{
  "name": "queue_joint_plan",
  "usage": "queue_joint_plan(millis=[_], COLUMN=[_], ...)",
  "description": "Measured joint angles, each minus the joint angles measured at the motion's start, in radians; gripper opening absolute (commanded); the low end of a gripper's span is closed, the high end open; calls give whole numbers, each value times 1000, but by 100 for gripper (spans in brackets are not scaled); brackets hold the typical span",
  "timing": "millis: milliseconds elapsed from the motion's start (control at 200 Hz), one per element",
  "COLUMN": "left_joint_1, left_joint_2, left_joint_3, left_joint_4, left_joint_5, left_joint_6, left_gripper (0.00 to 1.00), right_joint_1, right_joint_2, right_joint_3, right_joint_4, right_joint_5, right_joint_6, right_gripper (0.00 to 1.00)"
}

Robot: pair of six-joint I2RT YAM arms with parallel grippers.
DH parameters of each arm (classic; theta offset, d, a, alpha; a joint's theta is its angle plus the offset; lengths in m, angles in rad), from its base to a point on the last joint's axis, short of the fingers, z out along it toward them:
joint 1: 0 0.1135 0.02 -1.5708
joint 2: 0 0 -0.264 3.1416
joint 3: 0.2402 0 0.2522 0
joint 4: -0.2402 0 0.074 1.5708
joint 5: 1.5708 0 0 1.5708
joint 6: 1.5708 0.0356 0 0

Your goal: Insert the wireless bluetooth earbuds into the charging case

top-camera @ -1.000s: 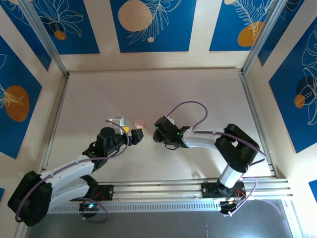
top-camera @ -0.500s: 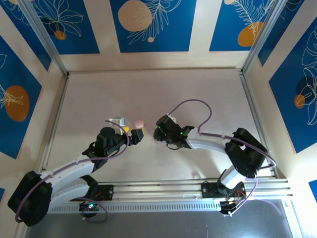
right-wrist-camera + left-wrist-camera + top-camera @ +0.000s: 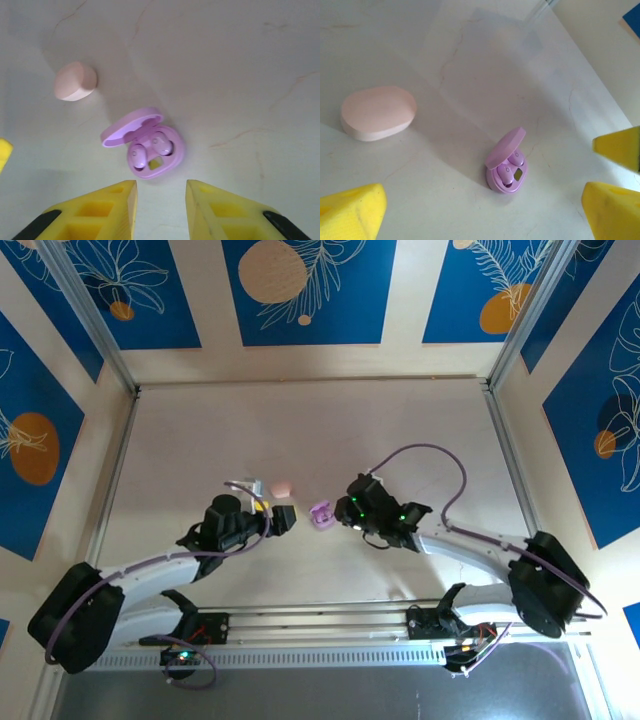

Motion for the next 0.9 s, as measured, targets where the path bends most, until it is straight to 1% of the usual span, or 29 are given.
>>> queue_joint_plan(millis=[90, 165, 235, 345, 520, 725, 900], left_joint_1=[-16, -28, -35, -39, -40, -40, -40], left_joint_2=[46, 84, 120, 140, 137, 127, 123], left_joint_3=[23, 51, 77, 91, 91, 91, 91], left_joint_4=[2, 3, 6, 10, 10, 10, 10], left_joint_5=[17, 35, 54, 72, 75, 74, 74], left_joint_6=[8, 19, 27, 26, 26, 26, 29], left_gripper=[97, 91, 87, 85, 85, 85, 85], right_joint_1=[-48, -92, -134, -192, -251, -258, -258], right_joint_2=[-64, -99, -105, -87, 35, 212, 307], right_joint_3=[-39, -64, -80, -98, -97, -43, 11], right_joint_4=[-10, -13, -10, 12, 85, 148, 200], right_joint_5=[-30, -69, -109, -181, -293, -384, -422], right_joint_6=[-17, -26, -34, -44, -58, -64, -63], right_gripper=[31, 31, 31, 30, 29, 27, 26])
